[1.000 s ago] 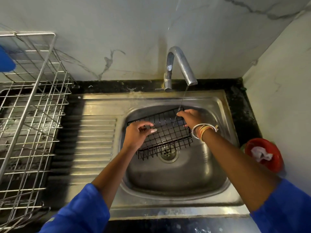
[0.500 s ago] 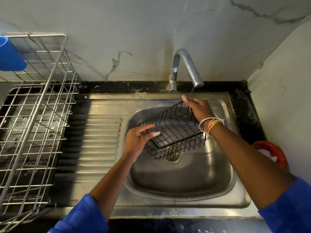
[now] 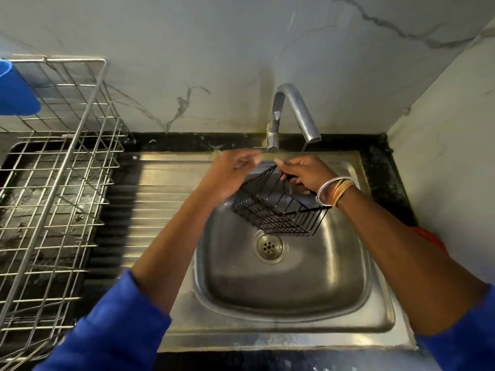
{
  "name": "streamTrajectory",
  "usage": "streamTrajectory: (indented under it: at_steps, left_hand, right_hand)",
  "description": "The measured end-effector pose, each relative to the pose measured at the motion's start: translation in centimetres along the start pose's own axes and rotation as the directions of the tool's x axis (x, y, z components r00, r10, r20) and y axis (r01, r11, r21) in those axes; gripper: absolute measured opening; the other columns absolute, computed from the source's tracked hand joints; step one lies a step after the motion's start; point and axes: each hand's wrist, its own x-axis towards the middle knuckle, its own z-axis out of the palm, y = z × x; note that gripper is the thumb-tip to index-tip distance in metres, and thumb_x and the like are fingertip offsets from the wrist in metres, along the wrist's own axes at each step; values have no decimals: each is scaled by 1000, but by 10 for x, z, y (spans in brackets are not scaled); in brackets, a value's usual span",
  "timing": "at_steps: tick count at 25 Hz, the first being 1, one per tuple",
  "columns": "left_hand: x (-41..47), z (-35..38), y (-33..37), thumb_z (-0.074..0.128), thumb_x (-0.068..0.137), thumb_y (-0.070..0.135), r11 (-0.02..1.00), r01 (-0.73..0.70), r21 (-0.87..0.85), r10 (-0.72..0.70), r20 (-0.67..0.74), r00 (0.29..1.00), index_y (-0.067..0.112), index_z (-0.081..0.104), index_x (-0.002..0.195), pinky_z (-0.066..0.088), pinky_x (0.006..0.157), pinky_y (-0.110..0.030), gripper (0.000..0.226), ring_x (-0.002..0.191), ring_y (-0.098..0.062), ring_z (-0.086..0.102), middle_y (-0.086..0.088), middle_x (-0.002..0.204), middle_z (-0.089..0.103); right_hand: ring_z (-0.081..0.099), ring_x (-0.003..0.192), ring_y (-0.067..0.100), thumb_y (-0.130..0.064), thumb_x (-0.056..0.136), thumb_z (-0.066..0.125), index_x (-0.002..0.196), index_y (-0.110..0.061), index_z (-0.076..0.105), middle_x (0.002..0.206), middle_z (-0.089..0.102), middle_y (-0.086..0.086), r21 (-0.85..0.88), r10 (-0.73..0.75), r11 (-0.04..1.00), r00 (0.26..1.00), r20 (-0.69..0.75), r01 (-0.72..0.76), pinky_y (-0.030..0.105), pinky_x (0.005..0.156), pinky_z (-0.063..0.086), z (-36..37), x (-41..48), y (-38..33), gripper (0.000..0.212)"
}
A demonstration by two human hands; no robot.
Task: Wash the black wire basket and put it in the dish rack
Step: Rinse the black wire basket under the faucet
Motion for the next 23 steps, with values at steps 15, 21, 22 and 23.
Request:
streamTrajectory:
  at_steps: [15,21,22,23]
  left_hand:
    - [42,22,-3,64,100,22,887,102,-451,-35,155,987,24,68,85,47,84,-45,15,93,-23,65,-3,87,71]
    - [49,12,9,60,102,23,989,44,-138,-13,216,976,22,77,97,47,76,-27,17,69,-3,63,-2,77,74]
    - [50,11,13,59,103,21,995,46,-86,-22,259,966,16,77,97,45,77,-25,20,69,-2,63,-2,75,74]
    - [51,11,17,59,103,19,997,51,-50,-34,297,954,11,77,94,45,80,-24,22,73,-3,65,-1,73,73]
  right_hand:
    - [57,55,14,-28,90,65,71,-14,69,60,60,4,-321,-72,942,993,95,99,29,62,56,-69,-11,-17,24]
    - [47,44,12,-30,84,73,75,-5,70,54,53,4,-300,-43,953,998,-35,30,23,47,49,-38,3,-30,27]
    - [48,44,11,-27,85,72,79,-2,70,55,55,5,-326,-37,945,999,-27,26,22,48,49,-36,4,-32,26]
    - [51,47,11,-26,87,70,82,-1,70,58,58,6,-368,-43,929,999,-6,38,20,51,50,-36,5,-34,26]
